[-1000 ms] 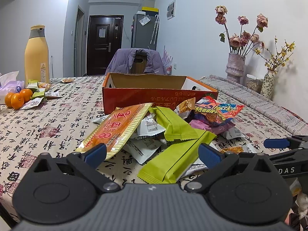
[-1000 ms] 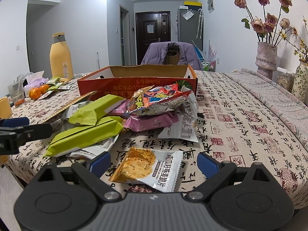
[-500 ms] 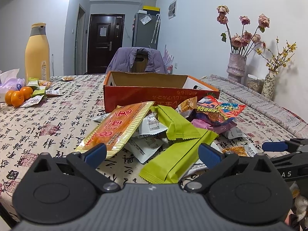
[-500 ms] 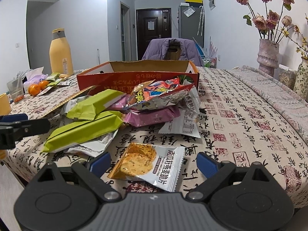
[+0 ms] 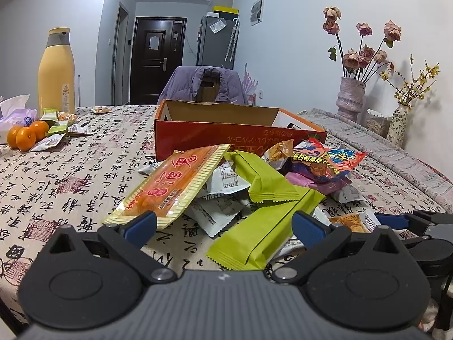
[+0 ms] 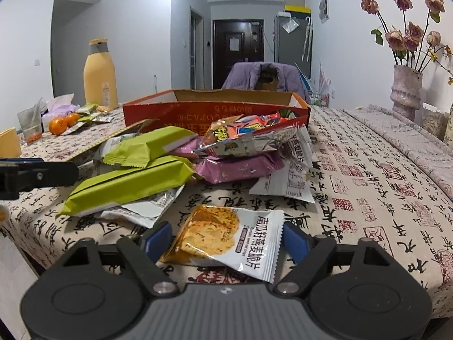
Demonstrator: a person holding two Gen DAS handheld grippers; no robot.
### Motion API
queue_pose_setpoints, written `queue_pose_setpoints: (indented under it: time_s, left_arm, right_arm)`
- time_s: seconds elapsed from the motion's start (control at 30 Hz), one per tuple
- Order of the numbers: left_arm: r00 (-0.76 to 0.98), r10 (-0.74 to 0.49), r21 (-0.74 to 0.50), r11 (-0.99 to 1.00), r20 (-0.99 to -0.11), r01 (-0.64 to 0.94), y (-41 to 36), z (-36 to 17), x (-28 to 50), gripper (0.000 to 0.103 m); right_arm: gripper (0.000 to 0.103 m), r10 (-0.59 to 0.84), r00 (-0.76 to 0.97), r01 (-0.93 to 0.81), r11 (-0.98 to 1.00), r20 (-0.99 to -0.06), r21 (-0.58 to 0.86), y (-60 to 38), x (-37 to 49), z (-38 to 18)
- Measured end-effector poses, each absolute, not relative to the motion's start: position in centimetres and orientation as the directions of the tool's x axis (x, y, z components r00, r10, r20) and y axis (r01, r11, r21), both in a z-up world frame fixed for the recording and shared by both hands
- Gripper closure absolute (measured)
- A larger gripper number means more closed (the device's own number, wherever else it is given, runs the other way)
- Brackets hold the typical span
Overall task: Organize snacks
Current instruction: 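Grasp the orange-red spicy strip pack with the left gripper while the right grasps a white sachet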
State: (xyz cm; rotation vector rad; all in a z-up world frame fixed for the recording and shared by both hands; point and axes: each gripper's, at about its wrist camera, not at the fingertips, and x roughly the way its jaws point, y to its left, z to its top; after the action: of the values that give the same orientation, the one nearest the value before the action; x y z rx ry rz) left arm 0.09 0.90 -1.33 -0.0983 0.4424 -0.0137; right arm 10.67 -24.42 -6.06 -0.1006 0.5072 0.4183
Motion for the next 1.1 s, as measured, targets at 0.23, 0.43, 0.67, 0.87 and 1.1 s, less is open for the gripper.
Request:
queue_pose_setpoints:
  time_s: [0.23,0.43,0.67,0.87,1.1]
  left_arm:
    - [0.903,-0.034,-0.102,0.995,-0.429,-0.012,1.0,-1.4,0.1,0.000]
    - [0.904,-0.033,-0.102,0.995,-0.426,-0.012,1.0,-1.4,0.0,0.000]
    - [0.909,-0.024,-0.103,0.994,-0.416,-0.021,1.3,-0.9,-0.1,0.000]
    - [0.910,0.007,-0.091,0.995,-0.415,-0.049,2.0,-0.1,0.7,0.000]
    - [0.888,0.029,-0.104,0.991,-0.460,-0.087,4.5,0.9,3.9,0.000]
  right_arm:
    - [0.068,0.401,0.792,-0.434,0.900,-0.460,0.038,-25.0,10.2,-6.0]
    - [0.081,0.422,0.786,-0.436,0.896,-0.452,0.079,-25.5,10.4,-5.8]
    - [0.091,0.434,0.794,-0.436,0.895,-0.425,0.100,-26.2,10.1,-5.3]
    - [0.091,0.446,0.806,-0.444,0.890,-0.389,0.101,-26.6,9.6,-4.6]
    - [0.091,0.462,0.816,-0.464,0.882,-0.348,0.083,-26.6,9.3,-3.4]
